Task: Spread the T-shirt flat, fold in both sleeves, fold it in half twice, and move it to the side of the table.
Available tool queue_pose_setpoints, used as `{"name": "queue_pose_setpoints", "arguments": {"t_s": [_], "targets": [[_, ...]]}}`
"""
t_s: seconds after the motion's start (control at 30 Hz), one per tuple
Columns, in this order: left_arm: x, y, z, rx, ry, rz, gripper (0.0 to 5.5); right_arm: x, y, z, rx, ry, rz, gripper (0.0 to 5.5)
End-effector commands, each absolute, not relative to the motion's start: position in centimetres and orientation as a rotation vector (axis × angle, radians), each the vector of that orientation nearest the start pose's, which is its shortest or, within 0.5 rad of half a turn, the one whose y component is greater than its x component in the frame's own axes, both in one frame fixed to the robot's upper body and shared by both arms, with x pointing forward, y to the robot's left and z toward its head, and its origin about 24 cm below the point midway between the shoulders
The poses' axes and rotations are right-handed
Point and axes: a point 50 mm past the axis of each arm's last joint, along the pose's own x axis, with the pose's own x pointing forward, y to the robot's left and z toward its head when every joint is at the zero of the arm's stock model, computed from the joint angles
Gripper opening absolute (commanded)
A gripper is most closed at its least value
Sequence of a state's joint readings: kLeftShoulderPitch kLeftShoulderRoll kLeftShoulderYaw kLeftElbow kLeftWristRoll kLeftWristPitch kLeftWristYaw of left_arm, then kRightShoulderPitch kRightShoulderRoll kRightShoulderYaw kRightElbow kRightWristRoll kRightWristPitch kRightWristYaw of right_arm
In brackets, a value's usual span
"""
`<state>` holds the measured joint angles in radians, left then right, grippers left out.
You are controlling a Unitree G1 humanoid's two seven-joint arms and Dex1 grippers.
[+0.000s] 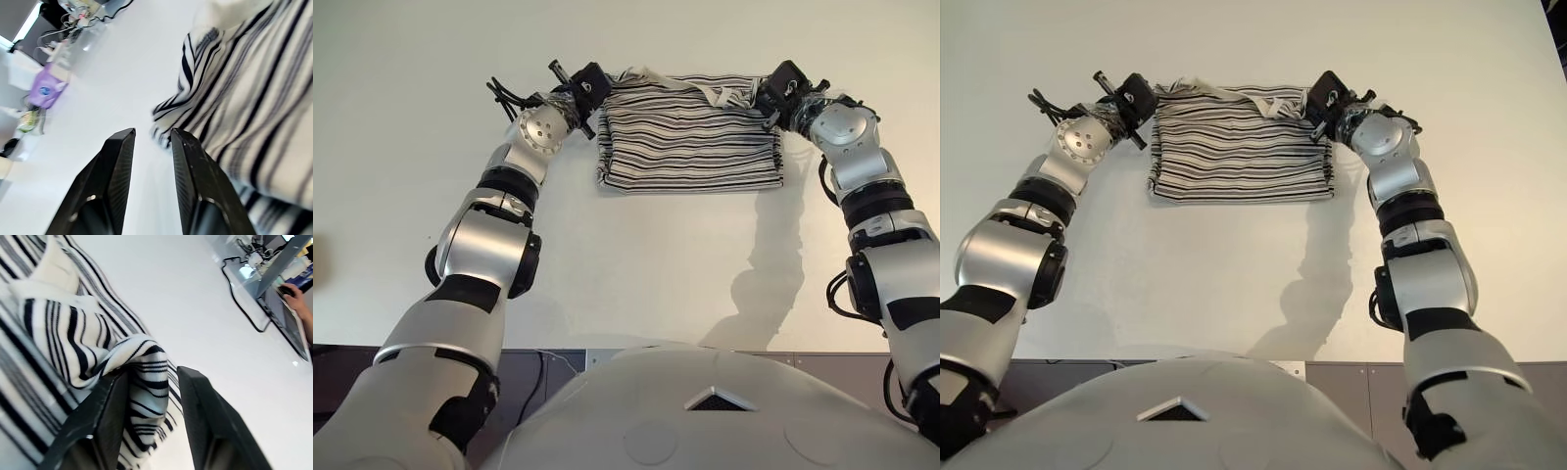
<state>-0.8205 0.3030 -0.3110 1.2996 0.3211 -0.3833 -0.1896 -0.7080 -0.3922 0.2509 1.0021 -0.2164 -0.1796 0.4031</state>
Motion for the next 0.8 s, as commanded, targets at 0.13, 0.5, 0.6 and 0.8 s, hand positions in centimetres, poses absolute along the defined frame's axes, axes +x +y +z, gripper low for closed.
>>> {"name": "queue_pose_setpoints", "arguments": {"t_s": [0.13, 0.5, 0.6, 0.8], "targets": [[37.3, 18.0, 4.2, 0.815, 0.241, -0.348, 1.33, 37.0, -19.3, 4.3, -0.637, 0.336, 0.373, 3.07], [34.8, 22.3, 5.2, 0.199, 0.014, 0.04, 1.33, 34.6, -16.6, 7.4, -0.487, 0.017, 0.631, 3.4], [34.0, 20.2, 5.2, 0.136, -0.002, 0.03, 1.33, 36.9, -18.2, 7.4, -0.761, 0.117, 0.512, 3.4], [33.5, 19.2, 4.9, 0.12, 0.031, 0.055, 1.33, 37.9, -20.7, 6.5, -1.045, 0.309, 0.476, 3.4]]}}
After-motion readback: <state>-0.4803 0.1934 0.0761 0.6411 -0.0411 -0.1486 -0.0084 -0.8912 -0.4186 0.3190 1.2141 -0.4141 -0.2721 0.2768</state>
